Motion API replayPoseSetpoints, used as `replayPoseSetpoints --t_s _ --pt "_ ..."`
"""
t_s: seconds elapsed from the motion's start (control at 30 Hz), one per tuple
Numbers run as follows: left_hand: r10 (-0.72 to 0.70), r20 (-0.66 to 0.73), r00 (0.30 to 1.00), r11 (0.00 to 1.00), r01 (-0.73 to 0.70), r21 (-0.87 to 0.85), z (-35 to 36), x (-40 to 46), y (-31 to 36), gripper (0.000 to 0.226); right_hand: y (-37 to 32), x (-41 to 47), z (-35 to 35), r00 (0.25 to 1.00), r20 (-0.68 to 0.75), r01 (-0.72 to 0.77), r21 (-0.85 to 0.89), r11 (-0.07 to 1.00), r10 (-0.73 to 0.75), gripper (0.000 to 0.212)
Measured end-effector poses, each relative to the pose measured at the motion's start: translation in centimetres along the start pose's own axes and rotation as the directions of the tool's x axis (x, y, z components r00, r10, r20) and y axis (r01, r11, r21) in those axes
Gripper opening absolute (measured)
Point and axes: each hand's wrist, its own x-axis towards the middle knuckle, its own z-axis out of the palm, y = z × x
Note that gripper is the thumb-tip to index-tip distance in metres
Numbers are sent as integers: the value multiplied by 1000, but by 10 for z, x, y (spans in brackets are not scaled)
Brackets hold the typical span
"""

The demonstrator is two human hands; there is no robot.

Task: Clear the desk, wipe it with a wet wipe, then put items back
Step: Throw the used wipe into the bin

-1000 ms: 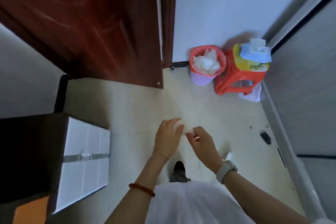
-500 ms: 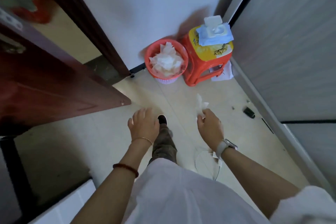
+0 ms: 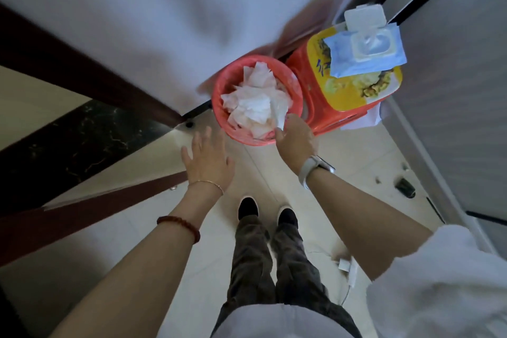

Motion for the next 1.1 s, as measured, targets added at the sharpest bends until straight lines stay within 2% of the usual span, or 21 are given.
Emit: replayPoseSetpoints --t_s 0.07,0.13,0.3,0.47,0.57,0.67,0.77,0.83,0.9,1.0,1.07,1.1 --pt "8 10 1000 1000 -9 14 7 16 -1 62 4 22 15 990 104 101 -51 994 -95 48" --pt "7 11 1000 1000 -7 3 12 25 -2 62 8 30 23 975 144 186 -106 977 -170 55" --pt "-6 -18 1000 1000 6 -21 9 14 -1 63 15 12 21 954 154 291 -248 924 -259 48" --pt "-79 -99 992 991 67 -117 -7 -36 5 60 9 -39 -5 891 40 450 -205 869 -451 40" --pt "-173 -179 969 961 126 -244 -18 -92 6 57 -1 -85 -27 832 60 553 -168 816 -551 43" --pt "-303 -255 918 914 204 -351 -20 -161 2 53 -11 -139 -44 755 149 655 -133 744 -639 42" --pt "-456 -251 854 819 292 -494 -19 -243 -9 50 -23 -206 -55 659 267 743 -87 663 -703 43" --pt "-583 -216 783 734 394 -553 -13 -311 -21 50 -32 -261 -60 562 378 812 -81 579 -736 40" --pt "-705 -213 676 640 477 -603 -5 -382 -34 50 -40 -318 -60 432 455 888 -67 454 -778 37" --pt "-854 -198 481 469 547 -694 11 -478 -52 48 -53 -399 -50 215 551 967 -5 254 -807 50" --pt "-921 -159 356 355 595 -721 29 -547 -66 48 -59 -459 -34 63 582 994 33 101 -810 48" --pt "-940 -146 310 313 605 -732 39 -575 -72 48 -62 -483 -26 12 592 997 53 53 -806 46"
